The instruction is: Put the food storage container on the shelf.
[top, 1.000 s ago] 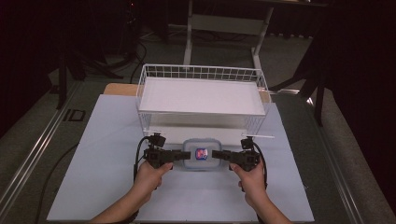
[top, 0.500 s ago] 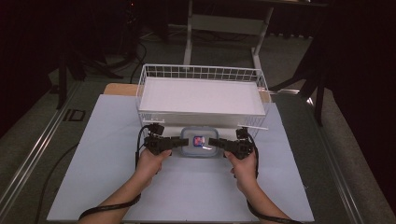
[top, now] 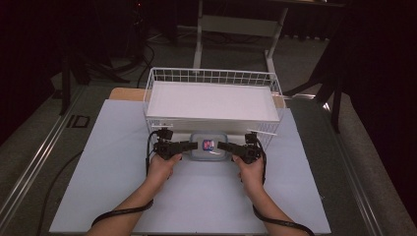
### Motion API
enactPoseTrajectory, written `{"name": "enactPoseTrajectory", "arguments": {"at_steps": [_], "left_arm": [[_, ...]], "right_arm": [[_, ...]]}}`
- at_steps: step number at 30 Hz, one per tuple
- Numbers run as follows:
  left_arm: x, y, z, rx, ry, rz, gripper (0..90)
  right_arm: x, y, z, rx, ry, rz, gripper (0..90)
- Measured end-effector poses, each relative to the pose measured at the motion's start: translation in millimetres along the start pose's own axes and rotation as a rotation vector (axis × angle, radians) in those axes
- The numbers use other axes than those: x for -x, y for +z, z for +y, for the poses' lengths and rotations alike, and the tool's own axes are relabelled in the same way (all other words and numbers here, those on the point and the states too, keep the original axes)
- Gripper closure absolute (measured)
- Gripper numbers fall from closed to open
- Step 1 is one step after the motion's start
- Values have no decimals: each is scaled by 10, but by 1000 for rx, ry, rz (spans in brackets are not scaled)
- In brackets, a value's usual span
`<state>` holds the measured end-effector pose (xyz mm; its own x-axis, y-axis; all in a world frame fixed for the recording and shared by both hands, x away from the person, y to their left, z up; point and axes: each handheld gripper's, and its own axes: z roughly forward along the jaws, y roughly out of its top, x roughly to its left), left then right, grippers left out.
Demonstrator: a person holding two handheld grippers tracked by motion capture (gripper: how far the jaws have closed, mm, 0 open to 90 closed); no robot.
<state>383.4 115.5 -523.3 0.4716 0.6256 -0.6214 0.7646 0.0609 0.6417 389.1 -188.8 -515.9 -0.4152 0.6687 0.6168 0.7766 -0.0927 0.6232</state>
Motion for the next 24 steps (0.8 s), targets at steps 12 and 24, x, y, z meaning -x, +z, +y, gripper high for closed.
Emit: {"name": "enactPoseTrajectory", "arguments": {"at_steps": [12,24], "left_arm": [[9,66,31,20,80,20,468],[10,123,35,65,118,81,394]], "right_arm": [[-54,60,32,18,-33,-56,403],[-42,117,63,38,-75,-108,397]]}}
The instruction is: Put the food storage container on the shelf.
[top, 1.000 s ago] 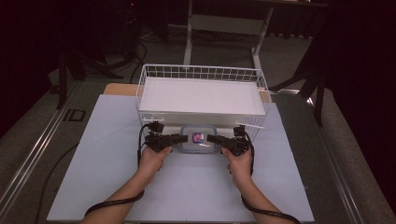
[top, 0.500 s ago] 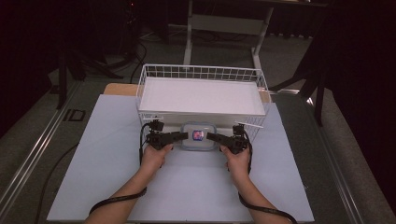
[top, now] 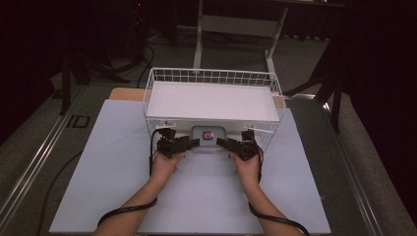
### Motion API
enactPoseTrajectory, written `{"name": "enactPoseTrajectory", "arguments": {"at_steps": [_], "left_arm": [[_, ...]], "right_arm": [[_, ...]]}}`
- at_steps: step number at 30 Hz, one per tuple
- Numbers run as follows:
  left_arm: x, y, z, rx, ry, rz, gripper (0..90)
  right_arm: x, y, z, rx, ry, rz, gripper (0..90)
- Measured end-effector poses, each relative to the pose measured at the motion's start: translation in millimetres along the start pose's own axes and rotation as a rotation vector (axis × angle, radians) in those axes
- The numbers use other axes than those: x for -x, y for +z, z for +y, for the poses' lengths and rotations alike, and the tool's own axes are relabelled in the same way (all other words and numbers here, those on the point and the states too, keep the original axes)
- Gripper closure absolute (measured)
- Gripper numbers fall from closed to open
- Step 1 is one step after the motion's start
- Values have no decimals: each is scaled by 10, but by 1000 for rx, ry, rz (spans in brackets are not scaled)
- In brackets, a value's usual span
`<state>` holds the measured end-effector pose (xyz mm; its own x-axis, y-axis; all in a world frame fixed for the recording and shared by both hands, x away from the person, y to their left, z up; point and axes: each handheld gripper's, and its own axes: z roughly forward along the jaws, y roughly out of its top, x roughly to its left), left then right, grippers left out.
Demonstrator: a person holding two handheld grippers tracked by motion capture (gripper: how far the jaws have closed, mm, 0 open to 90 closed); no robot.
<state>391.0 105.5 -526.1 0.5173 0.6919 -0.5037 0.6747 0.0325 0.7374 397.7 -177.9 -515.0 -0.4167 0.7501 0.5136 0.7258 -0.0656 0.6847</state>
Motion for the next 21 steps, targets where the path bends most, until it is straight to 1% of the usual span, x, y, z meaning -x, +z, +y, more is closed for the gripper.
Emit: {"name": "enactPoseTrajectory", "arguments": {"at_steps": [2,3,4,5,6,7,8,9,10,11,12,14,16,17,18,19,21], "left_arm": [[6,-9,3,-2,7,7,394],[18,-21,4,-1,0,18,394],[20,-32,4,-8,11,20,395],[29,-41,3,-5,15,31,394],[39,-58,0,2,16,31,394],[40,-80,-3,10,16,19,394],[40,-80,-3,10,16,19,394],[65,-139,-13,25,23,37,394],[63,-170,-19,30,29,34,393],[65,-198,-26,31,32,37,393],[70,-231,-40,40,32,38,383],[85,-290,-64,38,47,22,350],[128,-340,-88,24,72,13,316],[153,-370,-104,20,89,-4,288],[185,-409,-125,17,108,-16,272],[207,-434,-142,21,112,-23,255],[261,-502,-175,25,140,-44,186]], "right_arm": [[-23,3,4,0,-12,-11,396],[-40,0,8,-1,-22,-23,396],[-66,-10,15,-10,-24,-34,385],[-74,-18,15,-2,-29,-36,384],[-77,-22,15,13,-53,-34,383],[-97,-35,10,11,-63,-43,383],[-97,-35,10,11,-63,-43,383],[-121,-55,2,5,-70,-51,383],[-150,-93,-15,17,-131,-60,360],[-173,-119,-24,11,-126,-63,342],[-181,-138,-29,14,-137,-62,320],[-196,-178,-40,13,-165,-54,262],[-220,-226,-56,23,-174,-48,214],[-228,-249,-64,27,-174,-37,198],[-238,-270,-72,31,-180,-26,197],[-258,-293,-82,31,-193,-28,196],[-284,-327,-102,43,-210,-36,185]]}}
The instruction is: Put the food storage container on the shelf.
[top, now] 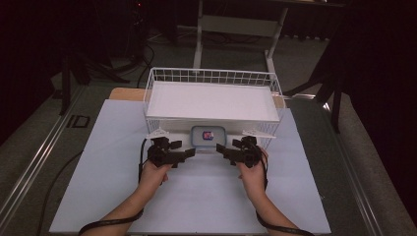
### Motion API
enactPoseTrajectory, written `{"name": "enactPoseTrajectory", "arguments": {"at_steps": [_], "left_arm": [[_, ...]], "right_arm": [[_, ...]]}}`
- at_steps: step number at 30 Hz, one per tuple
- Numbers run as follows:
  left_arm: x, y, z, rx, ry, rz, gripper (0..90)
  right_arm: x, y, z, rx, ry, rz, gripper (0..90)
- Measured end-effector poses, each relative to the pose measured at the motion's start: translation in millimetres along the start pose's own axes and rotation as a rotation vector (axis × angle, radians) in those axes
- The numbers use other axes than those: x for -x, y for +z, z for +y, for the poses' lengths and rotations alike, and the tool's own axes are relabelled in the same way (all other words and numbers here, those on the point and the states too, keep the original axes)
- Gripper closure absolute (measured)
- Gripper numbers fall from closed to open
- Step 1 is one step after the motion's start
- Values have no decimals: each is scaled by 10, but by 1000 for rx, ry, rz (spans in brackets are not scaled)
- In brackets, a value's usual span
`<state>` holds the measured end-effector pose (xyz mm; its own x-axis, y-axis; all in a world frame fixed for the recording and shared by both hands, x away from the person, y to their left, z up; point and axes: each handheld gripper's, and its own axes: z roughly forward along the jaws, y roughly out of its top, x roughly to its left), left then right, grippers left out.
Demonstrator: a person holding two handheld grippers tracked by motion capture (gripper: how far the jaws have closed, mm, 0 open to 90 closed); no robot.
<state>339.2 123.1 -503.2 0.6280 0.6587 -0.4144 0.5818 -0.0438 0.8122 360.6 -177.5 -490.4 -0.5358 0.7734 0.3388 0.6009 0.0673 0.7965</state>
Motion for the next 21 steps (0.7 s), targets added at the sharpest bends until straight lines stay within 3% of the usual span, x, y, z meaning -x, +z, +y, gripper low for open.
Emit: {"name": "enactPoseTrajectory", "arguments": {"at_steps": [3,4,5,7,11,15,17,21], "left_arm": [[100,-109,-27,9,53,-9,147],[141,-147,-37,18,77,12,110],[141,-147,-37,18,77,12,38],[225,-257,-38,20,112,12,8],[312,-402,-49,29,106,-10,8],[453,-551,-116,21,172,-6,8],[516,-627,-165,7,189,-9,8],[610,-778,-251,1,206,-12,8]], "right_arm": [[-39,-53,-23,3,-16,3,183],[-52,-67,-32,4,-29,5,185],[-52,-67,-32,4,-29,5,185],[-105,-95,-62,6,-79,30,191],[-183,-145,-94,24,-123,48,166],[-279,-165,-125,-3,-164,26,109],[-310,-172,-139,12,-155,54,109],[-344,-134,-183,10,-150,53,113]]}}
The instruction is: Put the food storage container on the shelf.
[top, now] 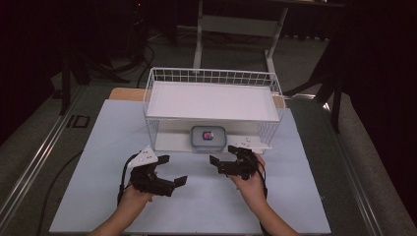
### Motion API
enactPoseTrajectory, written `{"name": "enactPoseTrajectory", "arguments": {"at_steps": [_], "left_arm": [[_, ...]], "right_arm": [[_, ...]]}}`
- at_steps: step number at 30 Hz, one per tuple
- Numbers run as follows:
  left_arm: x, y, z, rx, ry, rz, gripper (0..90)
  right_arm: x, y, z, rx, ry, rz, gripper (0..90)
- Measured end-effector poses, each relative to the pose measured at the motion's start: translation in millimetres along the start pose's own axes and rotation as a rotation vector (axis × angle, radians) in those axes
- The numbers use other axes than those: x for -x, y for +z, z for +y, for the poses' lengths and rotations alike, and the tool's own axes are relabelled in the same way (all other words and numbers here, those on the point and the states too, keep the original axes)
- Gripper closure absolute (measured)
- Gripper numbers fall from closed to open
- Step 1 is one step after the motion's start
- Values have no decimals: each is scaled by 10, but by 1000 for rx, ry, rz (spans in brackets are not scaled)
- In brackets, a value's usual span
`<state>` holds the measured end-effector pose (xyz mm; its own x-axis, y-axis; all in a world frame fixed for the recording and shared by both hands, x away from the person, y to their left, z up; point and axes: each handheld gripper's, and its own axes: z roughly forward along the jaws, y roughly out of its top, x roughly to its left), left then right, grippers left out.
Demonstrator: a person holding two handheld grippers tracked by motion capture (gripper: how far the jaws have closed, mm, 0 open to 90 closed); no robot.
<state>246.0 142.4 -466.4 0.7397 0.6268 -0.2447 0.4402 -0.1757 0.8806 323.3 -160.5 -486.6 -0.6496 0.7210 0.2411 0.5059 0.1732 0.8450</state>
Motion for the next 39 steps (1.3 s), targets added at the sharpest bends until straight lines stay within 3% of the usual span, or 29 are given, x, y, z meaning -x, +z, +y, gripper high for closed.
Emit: {"name": "enactPoseTrajectory", "arguments": {"at_steps": [3,6,8,9,10,11,12,13,14,23,27,30,39], "left_arm": [[50,-70,-112,10,4,13,8],[68,-93,-270,16,8,28,8],[57,-99,-371,32,3,39,8],[57,-99,-371,32,3,39,8],[28,-105,-422,36,0,49,8],[16,-110,-431,36,3,54,8],[6,-119,-436,45,5,62,8],[1,-128,-443,61,9,72,8],[-1,-128,-446,62,12,76,8],[-7,-88,-487,48,54,83,8],[-4,-65,-500,40,33,70,8],[22,-68,-494,51,50,74,8],[20,-55,-502,53,27,57,8]], "right_arm": [[-8,35,-47,-6,4,3,155],[-21,70,-84,-9,-15,-11,247],[-32,111,-102,-29,-31,-24,385],[-32,111,-102,-29,-31,-24,385],[-36,121,-108,-32,-36,-32,450],[-29,158,-117,-46,-43,-32,684],[-25,177,-117,-54,-38,-41,791],[-18,198,-117,-62,-30,-41,875],[-18,234,-116,-73,-34,-55,897],[12,456,-92,-96,-22,-80,899],[29,535,-59,-95,-35,-97,899],[67,583,-38,-96,-22,-106,899],[97,773,50,-84,-33,-124,899]]}}
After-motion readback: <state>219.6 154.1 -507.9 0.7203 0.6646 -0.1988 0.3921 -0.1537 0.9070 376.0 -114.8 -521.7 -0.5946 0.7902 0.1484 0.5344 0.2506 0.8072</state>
